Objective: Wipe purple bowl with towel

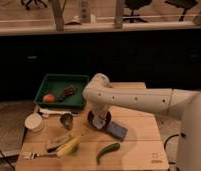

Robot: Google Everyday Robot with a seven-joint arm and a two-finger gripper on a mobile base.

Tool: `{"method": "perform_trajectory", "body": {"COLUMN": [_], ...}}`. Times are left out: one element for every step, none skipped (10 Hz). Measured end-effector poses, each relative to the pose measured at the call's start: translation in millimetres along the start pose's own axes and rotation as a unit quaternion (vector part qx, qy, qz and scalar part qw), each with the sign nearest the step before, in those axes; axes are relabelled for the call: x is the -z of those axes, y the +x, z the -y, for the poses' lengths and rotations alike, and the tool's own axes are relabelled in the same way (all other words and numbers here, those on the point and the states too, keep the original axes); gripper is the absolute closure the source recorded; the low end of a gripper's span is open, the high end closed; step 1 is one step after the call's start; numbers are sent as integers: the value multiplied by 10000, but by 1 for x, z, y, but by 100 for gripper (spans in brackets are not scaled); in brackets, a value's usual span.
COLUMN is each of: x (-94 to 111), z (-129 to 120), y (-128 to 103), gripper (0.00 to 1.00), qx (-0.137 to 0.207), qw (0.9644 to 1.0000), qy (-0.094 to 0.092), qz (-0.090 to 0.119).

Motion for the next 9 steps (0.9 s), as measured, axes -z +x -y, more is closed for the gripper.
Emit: {"method": "perform_trajectory", "body": {"x": [0, 0, 3, 5, 6, 7, 8, 10, 11], "z": [-16, -32, -39, -40, -39, -28, -18, 0, 18], "y": [6, 14, 25, 32, 38, 43, 45, 44, 43], "gripper": [100, 100, 100, 100, 100, 100, 100, 100, 100], "qx": [-153, -323, -455, -521, -542, -492, -443, -343, -232], "qw": [9999, 9994, 9988, 9984, 9983, 9984, 9985, 9988, 9989], "qy": [-55, -106, -109, -68, -24, 53, 97, 170, 233], "qz": [-22, -67, -141, -189, -234, -278, -296, -315, -329]}}
